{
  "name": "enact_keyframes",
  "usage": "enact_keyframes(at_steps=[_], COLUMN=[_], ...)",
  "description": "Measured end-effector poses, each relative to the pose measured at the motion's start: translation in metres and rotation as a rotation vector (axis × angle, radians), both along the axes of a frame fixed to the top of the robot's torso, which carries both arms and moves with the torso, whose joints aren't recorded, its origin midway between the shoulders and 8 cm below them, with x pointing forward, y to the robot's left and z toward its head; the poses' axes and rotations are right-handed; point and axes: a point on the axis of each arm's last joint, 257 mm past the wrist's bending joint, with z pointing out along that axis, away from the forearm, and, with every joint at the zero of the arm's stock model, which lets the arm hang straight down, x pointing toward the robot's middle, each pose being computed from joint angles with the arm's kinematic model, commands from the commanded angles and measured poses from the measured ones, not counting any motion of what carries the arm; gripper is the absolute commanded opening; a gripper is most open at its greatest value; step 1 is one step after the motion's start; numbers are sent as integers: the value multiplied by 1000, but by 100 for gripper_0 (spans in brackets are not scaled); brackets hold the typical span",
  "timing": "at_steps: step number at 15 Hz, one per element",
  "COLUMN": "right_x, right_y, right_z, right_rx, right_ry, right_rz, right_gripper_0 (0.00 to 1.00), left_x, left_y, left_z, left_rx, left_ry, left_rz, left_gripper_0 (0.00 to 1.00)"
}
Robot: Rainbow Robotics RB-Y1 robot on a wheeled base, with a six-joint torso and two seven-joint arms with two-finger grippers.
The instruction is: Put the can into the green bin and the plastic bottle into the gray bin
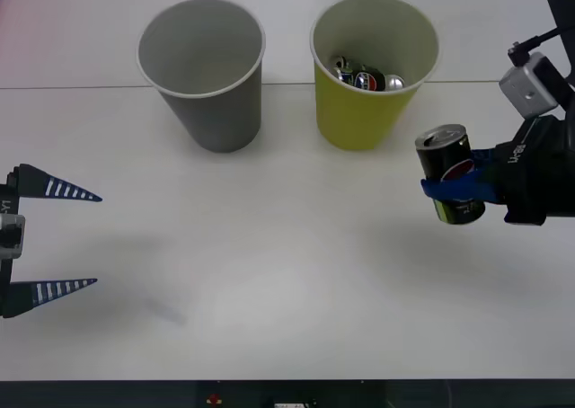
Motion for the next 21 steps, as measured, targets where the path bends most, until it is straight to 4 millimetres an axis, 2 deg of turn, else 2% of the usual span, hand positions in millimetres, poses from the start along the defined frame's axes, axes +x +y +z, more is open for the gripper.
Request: enact_keyframes(at_steps=[3,5,10,15,21], right_x=[19,37,94,149,198], right_y=[-8,-6,-2,1,11], right_z=[21,40,61,70,69], right_rx=[-50,-44,-84,-154,-207], right_ry=[-14,-32,7,34,91], right_rz=[4,3,-20,-94,-165], right_gripper_0=[0,0,0,0,0], left_x=[0,0,0,0,0], left_y=[0,0,0,0,0], left_z=[0,0,0,0,0], left_rx=[0,0,0,0,0], left_ry=[0,0,0,0,0], left_rz=[0,0,0,0,0], left_gripper_0=[100,100,100,100,100])
